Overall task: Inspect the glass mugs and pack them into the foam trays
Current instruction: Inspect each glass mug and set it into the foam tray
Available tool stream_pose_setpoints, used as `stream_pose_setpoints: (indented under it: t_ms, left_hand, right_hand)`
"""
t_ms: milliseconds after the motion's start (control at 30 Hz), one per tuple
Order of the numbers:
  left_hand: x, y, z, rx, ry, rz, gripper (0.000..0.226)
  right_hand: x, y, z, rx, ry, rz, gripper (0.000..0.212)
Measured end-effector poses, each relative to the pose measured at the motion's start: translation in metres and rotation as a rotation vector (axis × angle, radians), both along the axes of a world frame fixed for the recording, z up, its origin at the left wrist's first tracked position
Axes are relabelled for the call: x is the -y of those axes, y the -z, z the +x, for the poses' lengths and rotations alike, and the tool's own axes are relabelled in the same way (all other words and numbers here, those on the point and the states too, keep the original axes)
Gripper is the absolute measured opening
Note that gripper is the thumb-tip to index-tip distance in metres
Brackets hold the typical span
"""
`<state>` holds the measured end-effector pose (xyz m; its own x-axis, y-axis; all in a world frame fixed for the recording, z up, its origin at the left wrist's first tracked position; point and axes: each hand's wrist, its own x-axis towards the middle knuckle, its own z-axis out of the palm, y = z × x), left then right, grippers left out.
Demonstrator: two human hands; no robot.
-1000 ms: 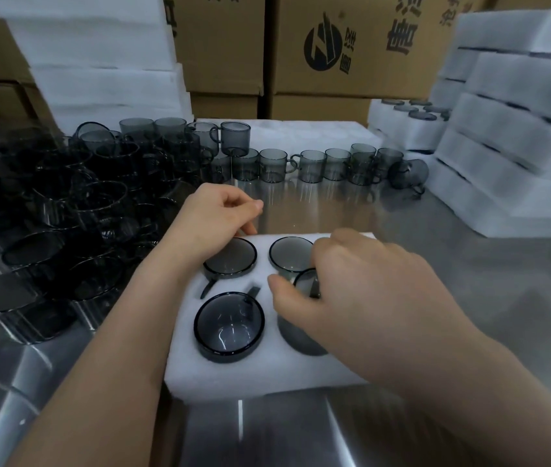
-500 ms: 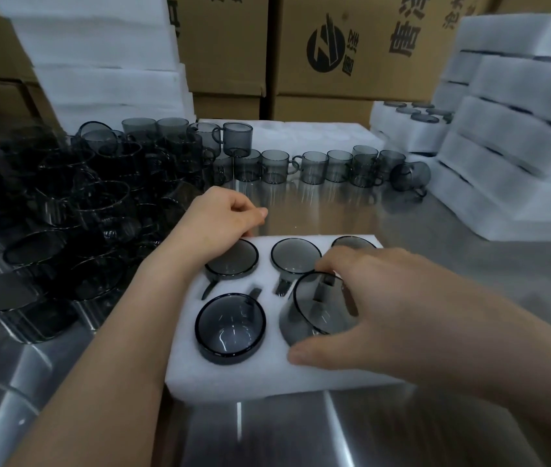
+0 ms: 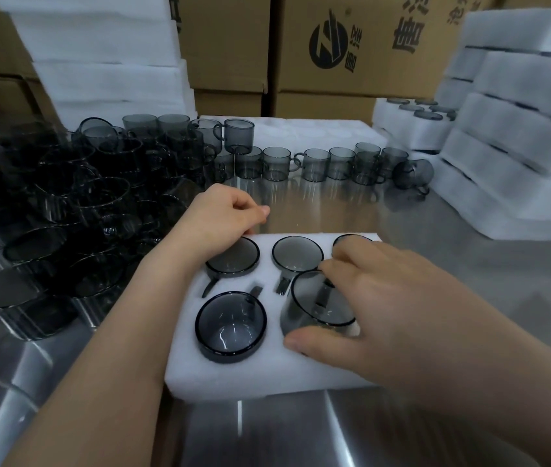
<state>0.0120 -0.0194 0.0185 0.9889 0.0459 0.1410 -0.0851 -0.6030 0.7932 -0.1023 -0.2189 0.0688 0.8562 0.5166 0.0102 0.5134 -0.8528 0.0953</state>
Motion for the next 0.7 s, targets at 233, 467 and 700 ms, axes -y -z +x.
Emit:
stream_pose_setpoints:
  t_ms: [233, 467, 700]
  left_hand:
    - [0.002, -0.002, -0.002, -0.002, -0.005, 0.010, 0.024]
    - [0.003, 0.000, -0.002, 0.017, 0.003, 0.015, 0.024]
    - [-0.001, -0.001, 0.001, 0.032, 0.023, 0.011, 0.027]
  right_hand:
    - [0.001, 0.004, 0.000, 0.012, -0.023, -0.018, 0.080]
    - [0.005, 0.004, 0.005, 0.038, -0.099, 0.087, 0.111]
    - [-0.040, 0.013, 0.052, -0.245, -0.062, 0.377, 0.086]
